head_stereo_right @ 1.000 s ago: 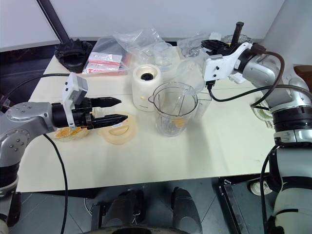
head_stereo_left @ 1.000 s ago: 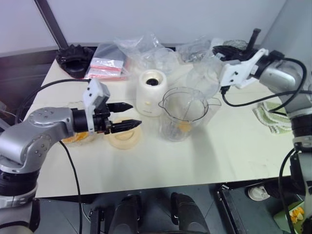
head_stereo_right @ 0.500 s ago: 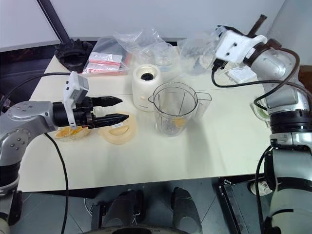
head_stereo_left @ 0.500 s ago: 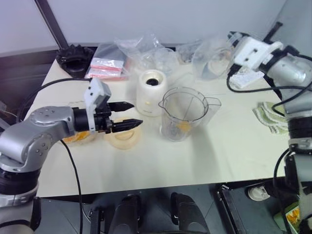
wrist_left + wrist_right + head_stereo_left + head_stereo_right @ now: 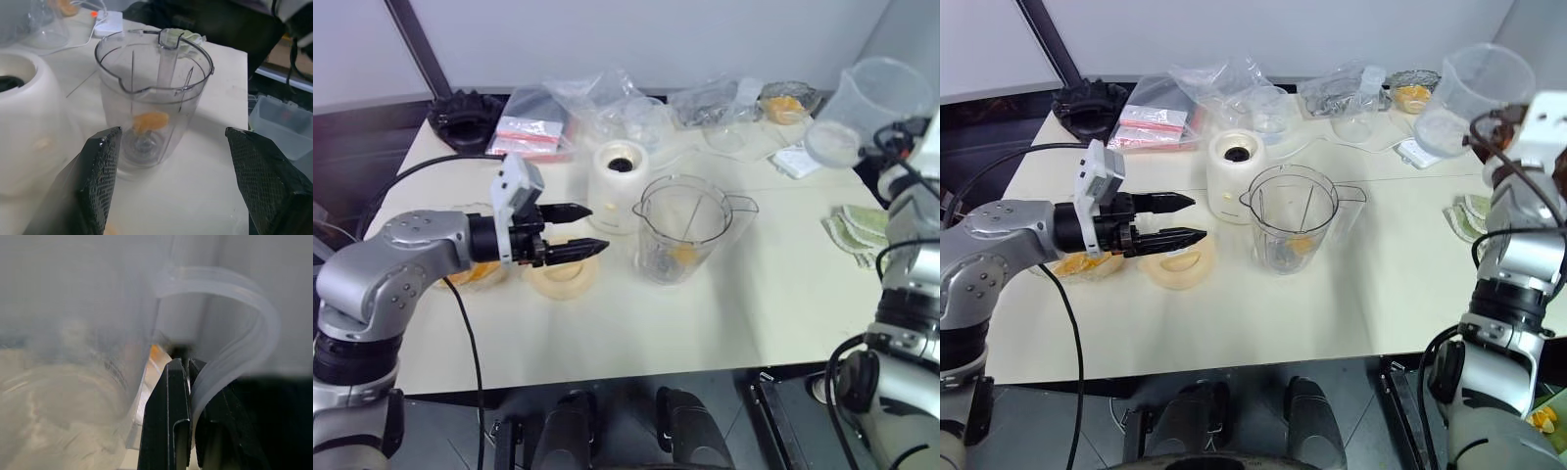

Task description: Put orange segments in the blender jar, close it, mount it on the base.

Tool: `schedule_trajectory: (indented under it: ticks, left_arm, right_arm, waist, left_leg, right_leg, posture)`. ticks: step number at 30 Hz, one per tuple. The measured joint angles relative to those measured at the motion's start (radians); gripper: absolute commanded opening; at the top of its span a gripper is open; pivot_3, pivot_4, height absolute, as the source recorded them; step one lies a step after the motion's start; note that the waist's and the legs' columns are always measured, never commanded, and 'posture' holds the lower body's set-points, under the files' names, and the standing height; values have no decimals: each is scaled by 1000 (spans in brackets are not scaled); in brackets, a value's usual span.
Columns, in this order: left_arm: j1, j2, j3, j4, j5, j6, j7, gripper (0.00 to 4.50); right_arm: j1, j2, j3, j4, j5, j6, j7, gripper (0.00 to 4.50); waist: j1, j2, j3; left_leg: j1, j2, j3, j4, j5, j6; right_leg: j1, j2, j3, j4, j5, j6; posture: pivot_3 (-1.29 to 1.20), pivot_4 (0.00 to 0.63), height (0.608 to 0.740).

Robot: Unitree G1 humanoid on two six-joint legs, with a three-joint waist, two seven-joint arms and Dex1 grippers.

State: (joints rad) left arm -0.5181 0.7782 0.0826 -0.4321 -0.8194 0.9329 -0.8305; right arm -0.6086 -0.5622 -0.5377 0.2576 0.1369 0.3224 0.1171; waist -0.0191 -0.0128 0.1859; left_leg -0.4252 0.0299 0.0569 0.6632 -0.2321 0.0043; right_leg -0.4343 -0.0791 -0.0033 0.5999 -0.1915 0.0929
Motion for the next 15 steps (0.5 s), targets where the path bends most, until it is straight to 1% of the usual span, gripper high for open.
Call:
schedule_trajectory:
  ticks: [3,7,10,15]
  left_arm:
    - [-1,0,-4,2,1,0,-4,3514]
    - [4,1,-23,2,4,0,-7,3514]
    - [14,1,-23,-4,3,0,0,3514]
    - [45,7,-24,-28,4,2,9,3514]
  right_arm:
    - [90,35,-30,26,32,-76,-4,74]
    - [198,89,6,126,32,-170,9,74]
    - [216,112,28,197,30,-234,5,74]
    - [212,110,53,375,4,-370,-26,74]
  waist:
    - [-1,0,0]
    - [-3,0,0]
    - [-6,1,0]
    - [-4,1,0]
  left_leg:
    - [1,1,-1,-1,0,0]
    - [2,0,-1,0,0,0]
    - [2,0,0,0,0,0]
    - [2,0,-1,0,0,0]
  right_leg:
    - [1,2,0,0,0,0]
    - [1,1,1,1,0,0]
    - [1,1,1,1,0,0]
    - [1,1,1,1,0,0]
  posture:
    - [0,150,740]
    - [0,150,740]
    - [0,150,740]
    - [0,150,740]
